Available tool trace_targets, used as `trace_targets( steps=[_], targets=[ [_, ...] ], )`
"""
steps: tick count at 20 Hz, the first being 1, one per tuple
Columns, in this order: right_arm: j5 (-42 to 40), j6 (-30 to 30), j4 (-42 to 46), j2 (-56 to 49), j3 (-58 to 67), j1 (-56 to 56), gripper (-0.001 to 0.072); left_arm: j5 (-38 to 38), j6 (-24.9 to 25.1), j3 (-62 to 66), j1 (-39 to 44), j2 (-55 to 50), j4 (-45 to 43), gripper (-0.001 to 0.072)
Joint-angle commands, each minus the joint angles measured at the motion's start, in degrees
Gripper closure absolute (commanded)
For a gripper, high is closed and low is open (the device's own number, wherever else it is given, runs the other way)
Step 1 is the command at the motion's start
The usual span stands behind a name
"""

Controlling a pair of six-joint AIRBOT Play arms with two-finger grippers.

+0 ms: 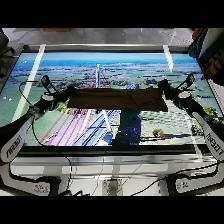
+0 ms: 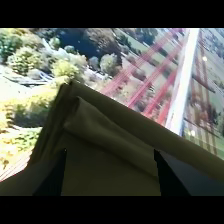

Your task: Fold the clothes and pants, and hang the long-sleeved shirts on hangers.

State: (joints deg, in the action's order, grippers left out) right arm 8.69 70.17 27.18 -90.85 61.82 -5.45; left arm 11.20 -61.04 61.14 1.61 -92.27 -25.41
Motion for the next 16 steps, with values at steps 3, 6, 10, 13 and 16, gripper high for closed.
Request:
trace_targets(
  steps=[3,6,10,13,16],
  targets=[
    [8.5,0.3,7.5,3.4,0.2,-5.3,0.0026,13.6,1.4,0.3,-5.5,4.0,-7.6,0.0094],
    [21.3,0.3,8.1,3.9,0.2,-11.7,0.0026,27.9,-1.1,1.0,-12.5,3.1,-8.1,0.0094],
    [33.9,0.3,11.3,3.7,0.2,-16.7,0.0027,43.0,-1.2,5.9,-17.4,-2.4,-10.2,0.0094],
    [37.3,0.3,12.1,3.7,0.2,-17.0,0.0027,43.7,-1.2,9.9,-16.5,-7.1,-10.2,0.0094],
    [41.6,-0.5,12.1,3.7,0.2,-17.0,0.0027,43.7,-1.1,13.3,-14.1,-11.5,-10.2,0.0094]
  ],
)
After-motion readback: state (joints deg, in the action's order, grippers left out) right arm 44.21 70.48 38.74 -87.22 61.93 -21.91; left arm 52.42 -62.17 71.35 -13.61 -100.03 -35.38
